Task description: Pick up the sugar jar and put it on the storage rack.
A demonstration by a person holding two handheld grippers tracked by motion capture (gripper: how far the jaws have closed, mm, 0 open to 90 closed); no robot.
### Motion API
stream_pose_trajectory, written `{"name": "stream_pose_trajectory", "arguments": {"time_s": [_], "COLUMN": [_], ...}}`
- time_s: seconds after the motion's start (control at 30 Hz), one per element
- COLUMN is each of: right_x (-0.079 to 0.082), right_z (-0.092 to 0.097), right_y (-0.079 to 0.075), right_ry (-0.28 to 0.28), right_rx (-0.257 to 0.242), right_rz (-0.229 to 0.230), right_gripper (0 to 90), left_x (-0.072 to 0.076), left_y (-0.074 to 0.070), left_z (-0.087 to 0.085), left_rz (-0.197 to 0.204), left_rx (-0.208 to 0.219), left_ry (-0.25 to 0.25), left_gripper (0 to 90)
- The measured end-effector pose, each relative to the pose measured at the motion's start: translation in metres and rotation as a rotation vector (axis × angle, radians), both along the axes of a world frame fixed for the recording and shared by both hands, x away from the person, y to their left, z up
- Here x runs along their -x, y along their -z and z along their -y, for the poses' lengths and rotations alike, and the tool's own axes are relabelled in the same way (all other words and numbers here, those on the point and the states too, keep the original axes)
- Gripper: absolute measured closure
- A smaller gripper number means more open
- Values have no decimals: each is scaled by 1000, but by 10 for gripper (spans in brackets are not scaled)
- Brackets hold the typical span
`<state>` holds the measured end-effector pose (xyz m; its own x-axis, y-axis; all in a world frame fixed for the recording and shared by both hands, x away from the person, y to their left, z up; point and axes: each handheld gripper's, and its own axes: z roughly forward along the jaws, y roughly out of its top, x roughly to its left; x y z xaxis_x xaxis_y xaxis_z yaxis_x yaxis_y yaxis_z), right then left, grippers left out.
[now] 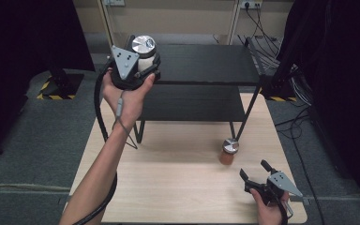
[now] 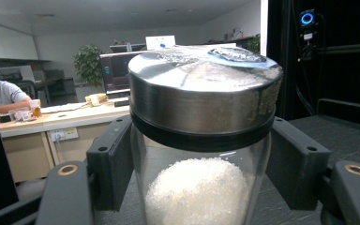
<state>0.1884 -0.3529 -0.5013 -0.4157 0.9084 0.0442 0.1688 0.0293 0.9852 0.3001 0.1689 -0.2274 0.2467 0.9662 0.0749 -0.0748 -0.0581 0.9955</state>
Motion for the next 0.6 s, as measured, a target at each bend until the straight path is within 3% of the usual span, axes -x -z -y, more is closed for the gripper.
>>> {"name": "stream_pose_trajectory", "arguments": {"time_s": [0.6], "right_x": [0], "right_z": [1], "right_y": [0], "right_ry": [-6], "right_rx": [1], "right_rz": [0], "right_gripper": [52], "left_x": [-20], "left_y": [2], "left_z": [8], "left_rz": [-45], "left_rx": [11], "left_ry": [-30], "left_gripper": [311]}}
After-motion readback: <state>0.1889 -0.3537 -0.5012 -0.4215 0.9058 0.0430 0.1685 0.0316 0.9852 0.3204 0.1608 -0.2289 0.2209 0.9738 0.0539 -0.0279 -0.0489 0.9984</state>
